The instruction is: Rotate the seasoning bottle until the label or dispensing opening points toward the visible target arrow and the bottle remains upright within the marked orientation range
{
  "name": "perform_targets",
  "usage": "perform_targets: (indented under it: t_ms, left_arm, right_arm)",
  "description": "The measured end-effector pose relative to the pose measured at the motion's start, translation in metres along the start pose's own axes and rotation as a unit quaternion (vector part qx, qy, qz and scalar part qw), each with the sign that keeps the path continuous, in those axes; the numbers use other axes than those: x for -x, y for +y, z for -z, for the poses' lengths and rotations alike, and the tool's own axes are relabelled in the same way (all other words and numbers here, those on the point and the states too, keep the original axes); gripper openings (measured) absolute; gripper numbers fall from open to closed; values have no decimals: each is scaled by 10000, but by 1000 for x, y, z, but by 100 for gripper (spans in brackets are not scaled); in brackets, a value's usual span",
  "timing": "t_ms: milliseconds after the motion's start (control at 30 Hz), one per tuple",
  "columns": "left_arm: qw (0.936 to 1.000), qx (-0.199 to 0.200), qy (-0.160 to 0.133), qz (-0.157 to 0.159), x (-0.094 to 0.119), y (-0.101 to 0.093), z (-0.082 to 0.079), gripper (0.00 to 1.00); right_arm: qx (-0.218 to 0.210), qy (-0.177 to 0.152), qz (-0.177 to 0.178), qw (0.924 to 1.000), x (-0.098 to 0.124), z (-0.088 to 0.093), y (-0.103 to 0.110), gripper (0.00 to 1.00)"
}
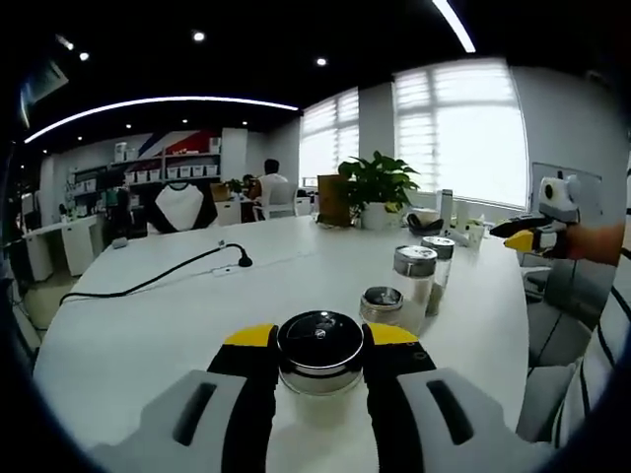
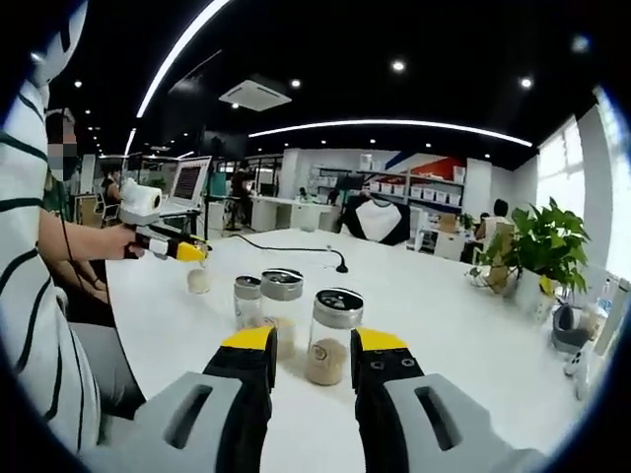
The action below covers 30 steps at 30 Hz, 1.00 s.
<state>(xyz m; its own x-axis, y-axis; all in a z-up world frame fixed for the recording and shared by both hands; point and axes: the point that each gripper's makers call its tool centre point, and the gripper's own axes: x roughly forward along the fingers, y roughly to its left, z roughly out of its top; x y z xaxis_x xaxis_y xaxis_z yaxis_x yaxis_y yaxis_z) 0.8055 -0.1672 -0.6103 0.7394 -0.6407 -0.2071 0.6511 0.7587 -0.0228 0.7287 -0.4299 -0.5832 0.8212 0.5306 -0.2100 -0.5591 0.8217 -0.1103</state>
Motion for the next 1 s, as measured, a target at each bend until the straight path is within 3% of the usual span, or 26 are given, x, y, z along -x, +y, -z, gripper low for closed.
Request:
perform_targets:
  t_ms: [133,233,567,1000]
  left_arm:
    - [10000,57,-32,-75,6,3,6,35]
    - [9993,349,-76,-84,4,3,14,35]
    - [9999,-21,55,121,-10,-11,25,35]
    - [9995,-208,96,239,-29,-15,29,35]
  right_arm:
    - [28,11,-85,10000,-2,-1,4,28]
    - [40,25,-174,9998,-4,-3,7,28]
    - [186,208,-475,9985,-8,3,12,29]
    - [167,353,-663,9970,-6,10,11,29]
